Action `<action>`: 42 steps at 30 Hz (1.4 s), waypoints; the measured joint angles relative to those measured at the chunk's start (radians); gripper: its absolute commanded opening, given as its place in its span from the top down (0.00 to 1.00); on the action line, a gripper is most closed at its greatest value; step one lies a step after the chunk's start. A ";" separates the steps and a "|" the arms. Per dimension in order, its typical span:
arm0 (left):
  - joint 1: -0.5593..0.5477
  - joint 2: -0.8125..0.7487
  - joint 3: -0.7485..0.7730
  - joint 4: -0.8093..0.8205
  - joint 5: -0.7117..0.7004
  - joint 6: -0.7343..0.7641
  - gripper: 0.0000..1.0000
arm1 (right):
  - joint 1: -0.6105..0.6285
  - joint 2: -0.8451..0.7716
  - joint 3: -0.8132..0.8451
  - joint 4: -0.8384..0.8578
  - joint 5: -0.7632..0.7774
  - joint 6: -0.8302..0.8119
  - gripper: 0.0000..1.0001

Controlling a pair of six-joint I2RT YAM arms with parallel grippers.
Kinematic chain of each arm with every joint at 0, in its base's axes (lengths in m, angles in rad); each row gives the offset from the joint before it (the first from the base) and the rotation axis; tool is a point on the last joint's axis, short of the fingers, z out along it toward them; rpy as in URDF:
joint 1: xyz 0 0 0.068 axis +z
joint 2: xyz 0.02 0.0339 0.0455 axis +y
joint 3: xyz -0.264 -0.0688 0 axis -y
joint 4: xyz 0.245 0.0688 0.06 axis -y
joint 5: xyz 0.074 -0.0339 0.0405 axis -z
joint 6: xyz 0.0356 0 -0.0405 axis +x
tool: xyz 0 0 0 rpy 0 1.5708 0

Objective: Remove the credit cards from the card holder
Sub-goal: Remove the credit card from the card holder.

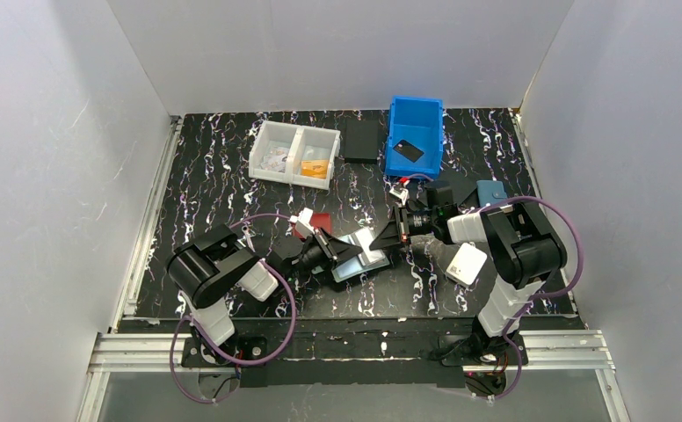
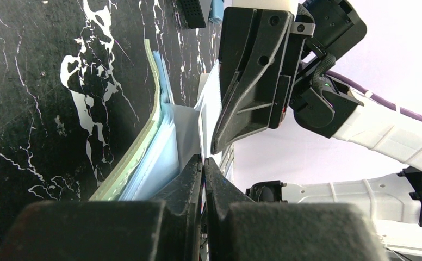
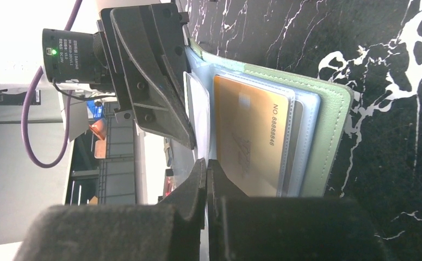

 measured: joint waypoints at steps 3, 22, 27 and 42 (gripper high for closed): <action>0.005 -0.012 -0.008 0.000 0.016 0.001 1.00 | 0.004 0.004 0.001 -0.001 -0.011 0.000 0.98; 0.040 -0.022 -0.023 -0.006 0.122 0.007 0.99 | 0.016 0.020 0.005 -0.008 -0.043 -0.007 0.98; 0.049 -0.022 -0.023 -0.010 0.149 0.009 0.95 | 0.014 0.021 0.006 -0.010 -0.045 -0.011 0.98; 0.070 -0.010 -0.019 0.017 0.188 0.002 0.77 | -0.025 0.051 0.006 -0.024 0.009 -0.032 0.99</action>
